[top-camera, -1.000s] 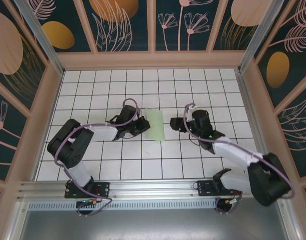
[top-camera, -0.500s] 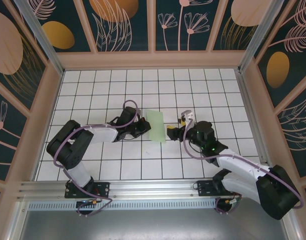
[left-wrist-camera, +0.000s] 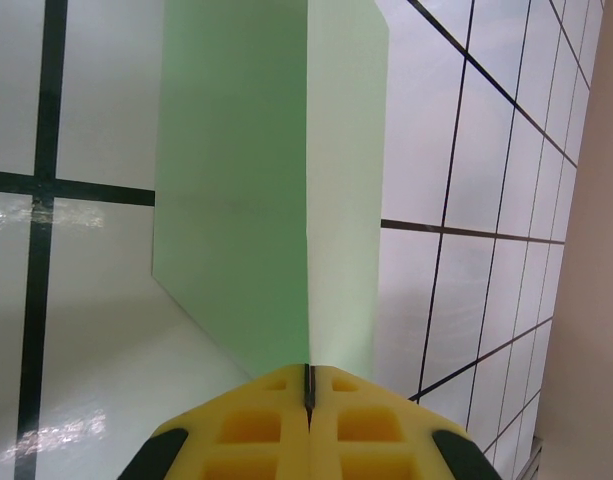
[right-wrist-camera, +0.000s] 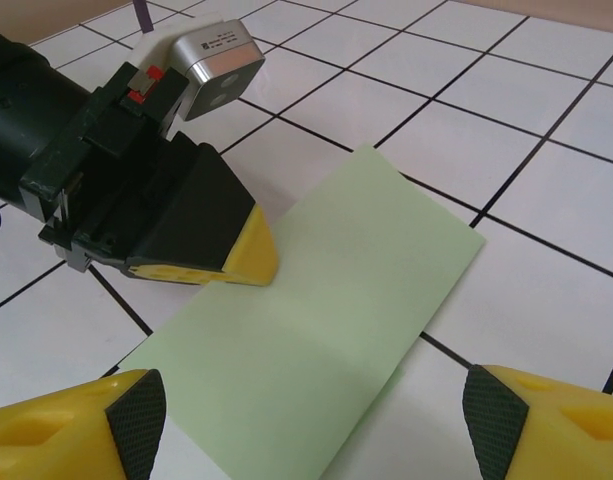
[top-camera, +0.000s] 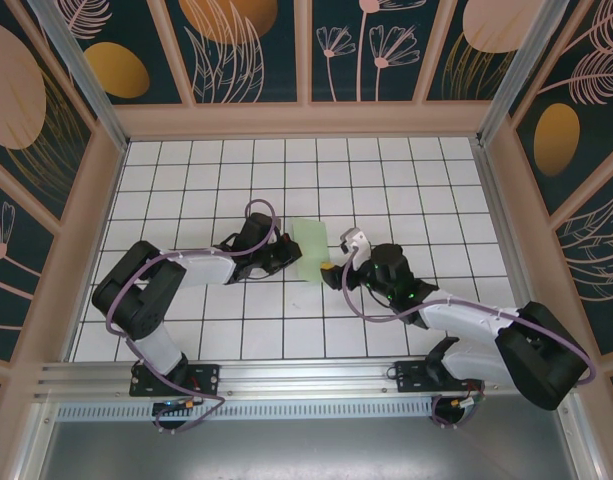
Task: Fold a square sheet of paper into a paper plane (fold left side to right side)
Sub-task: Third fold the triangle at the center of the table.
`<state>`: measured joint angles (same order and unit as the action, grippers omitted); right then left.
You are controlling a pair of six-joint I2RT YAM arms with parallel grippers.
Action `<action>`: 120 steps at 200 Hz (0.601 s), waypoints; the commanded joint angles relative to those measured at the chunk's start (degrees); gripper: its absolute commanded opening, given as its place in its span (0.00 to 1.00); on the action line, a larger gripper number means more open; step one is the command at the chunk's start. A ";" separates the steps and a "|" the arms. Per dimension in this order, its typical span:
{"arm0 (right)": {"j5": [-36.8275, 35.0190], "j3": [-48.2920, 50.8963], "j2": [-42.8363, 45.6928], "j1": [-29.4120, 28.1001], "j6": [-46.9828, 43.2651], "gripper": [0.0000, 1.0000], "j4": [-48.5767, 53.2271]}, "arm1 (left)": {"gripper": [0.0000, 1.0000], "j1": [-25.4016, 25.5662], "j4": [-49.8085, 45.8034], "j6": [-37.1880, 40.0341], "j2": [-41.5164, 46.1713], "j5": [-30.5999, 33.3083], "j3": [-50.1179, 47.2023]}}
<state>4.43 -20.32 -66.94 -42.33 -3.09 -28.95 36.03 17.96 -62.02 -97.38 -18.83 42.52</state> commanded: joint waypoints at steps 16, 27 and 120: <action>-2.54 -1.57 0.15 -1.21 -3.68 0.82 -0.01 | 0.01 0.39 0.18 -0.91 1.15 0.64 -0.07; -3.10 -1.61 0.12 -1.79 -4.38 0.82 0.17 | 0.01 0.44 0.15 -1.06 1.23 0.64 -0.06; -11.10 0.35 0.12 -8.86 -10.21 0.87 -3.69 | 0.00 0.74 -1.81 -2.81 2.02 2.21 0.11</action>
<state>-3.27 -20.51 -66.94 -49.36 -10.52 -29.19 36.45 17.58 -63.42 -96.62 -17.69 42.52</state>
